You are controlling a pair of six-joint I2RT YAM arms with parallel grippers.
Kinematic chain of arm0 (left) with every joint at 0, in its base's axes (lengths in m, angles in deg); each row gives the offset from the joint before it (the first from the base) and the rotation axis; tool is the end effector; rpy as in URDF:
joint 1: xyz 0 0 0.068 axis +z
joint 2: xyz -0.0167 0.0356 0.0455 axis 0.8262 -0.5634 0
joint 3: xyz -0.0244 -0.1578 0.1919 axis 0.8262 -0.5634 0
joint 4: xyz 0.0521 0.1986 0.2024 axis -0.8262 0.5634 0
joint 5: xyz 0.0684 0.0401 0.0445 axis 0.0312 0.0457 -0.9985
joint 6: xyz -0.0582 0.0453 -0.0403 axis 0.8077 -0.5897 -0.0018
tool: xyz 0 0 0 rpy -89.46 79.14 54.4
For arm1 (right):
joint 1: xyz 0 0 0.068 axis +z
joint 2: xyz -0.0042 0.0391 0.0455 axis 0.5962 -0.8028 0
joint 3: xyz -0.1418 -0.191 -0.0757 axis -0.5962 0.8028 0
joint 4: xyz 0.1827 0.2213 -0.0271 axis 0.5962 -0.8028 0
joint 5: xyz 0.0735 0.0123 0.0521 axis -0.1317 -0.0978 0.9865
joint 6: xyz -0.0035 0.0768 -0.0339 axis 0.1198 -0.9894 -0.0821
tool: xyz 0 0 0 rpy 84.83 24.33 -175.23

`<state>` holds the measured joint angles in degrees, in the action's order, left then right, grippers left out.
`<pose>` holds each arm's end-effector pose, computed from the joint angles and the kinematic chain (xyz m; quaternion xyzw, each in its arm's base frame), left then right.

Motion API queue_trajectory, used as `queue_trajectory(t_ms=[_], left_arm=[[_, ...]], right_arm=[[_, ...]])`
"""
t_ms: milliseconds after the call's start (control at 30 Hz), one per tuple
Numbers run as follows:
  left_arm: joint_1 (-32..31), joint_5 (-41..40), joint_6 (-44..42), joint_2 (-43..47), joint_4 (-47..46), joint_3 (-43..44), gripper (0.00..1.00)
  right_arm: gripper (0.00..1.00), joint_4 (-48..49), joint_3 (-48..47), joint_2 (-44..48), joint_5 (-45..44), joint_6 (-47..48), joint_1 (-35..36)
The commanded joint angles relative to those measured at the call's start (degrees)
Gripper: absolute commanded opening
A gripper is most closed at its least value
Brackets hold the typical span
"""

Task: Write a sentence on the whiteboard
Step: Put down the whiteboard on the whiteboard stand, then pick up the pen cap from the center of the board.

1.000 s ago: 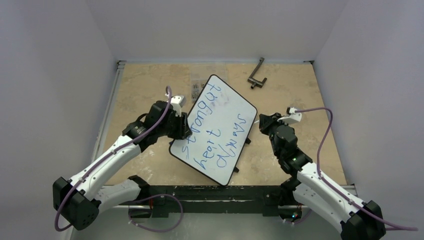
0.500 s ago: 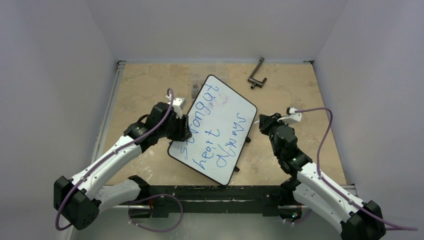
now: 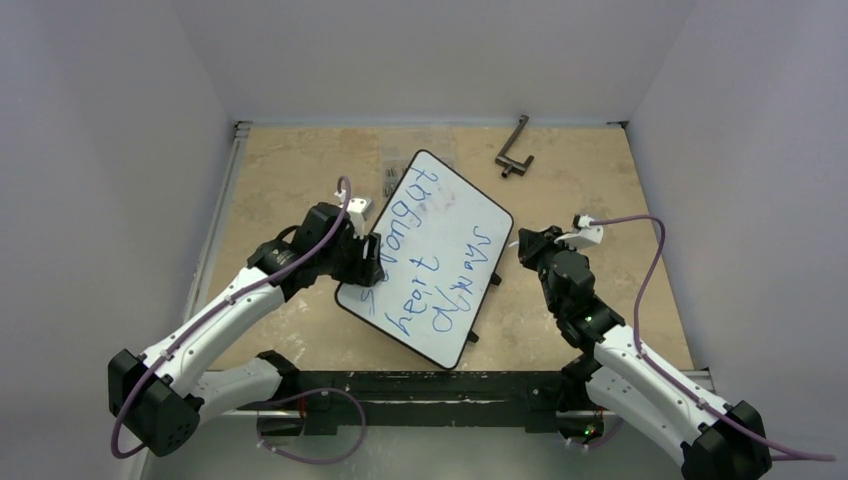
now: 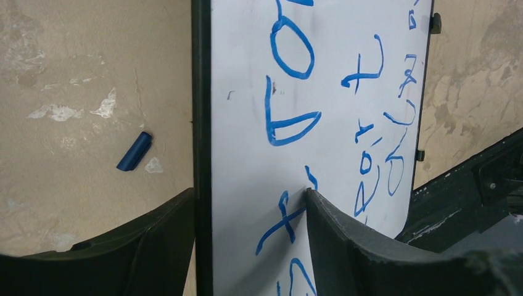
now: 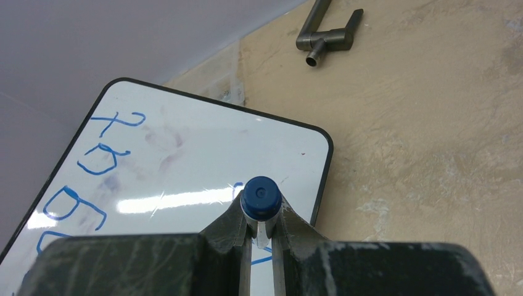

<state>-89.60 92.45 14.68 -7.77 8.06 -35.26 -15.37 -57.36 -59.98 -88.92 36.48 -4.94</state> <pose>0.2306 -0.1615 0.2296 0.1070 0.9266 -0.2000 0.2999 0.2353 0.1031 0.2124 0.1990 0.7249 0.2014 0.6280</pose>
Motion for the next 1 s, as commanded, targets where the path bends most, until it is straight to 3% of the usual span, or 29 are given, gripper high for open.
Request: queue_trajectory(t_ms=[0, 333, 567, 800, 967], left_arm=[[-0.2, 1.3, -1.9, -0.1, 3.2, 4.5, 0.64], [-0.5, 2.9, -3.0, 1.7, 7.5, 10.8, 0.67], [2.2, -2.8, -8.7, 6.2, 17.2, 18.4, 0.68], [13.2, -3.1, -12.4, 9.6, 17.2, 12.5, 0.64], [19.2, -2.7, -12.7, 6.7, 13.4, 6.1, 0.59]], right_arm=[[0.0, 1.7, 0.2, 0.9, -1.1, 0.1, 0.0], [0.0, 1.5, 0.1, 1.1, -1.2, 0.3, 0.1], [0.0, 0.7, -0.4, 2.0, -1.2, 0.9, 0.0], [0.0, 0.6, -0.7, 2.2, -0.5, 0.9, 0.1], [0.0, 0.3, -0.9, 2.6, 0.0, 1.0, 0.0]])
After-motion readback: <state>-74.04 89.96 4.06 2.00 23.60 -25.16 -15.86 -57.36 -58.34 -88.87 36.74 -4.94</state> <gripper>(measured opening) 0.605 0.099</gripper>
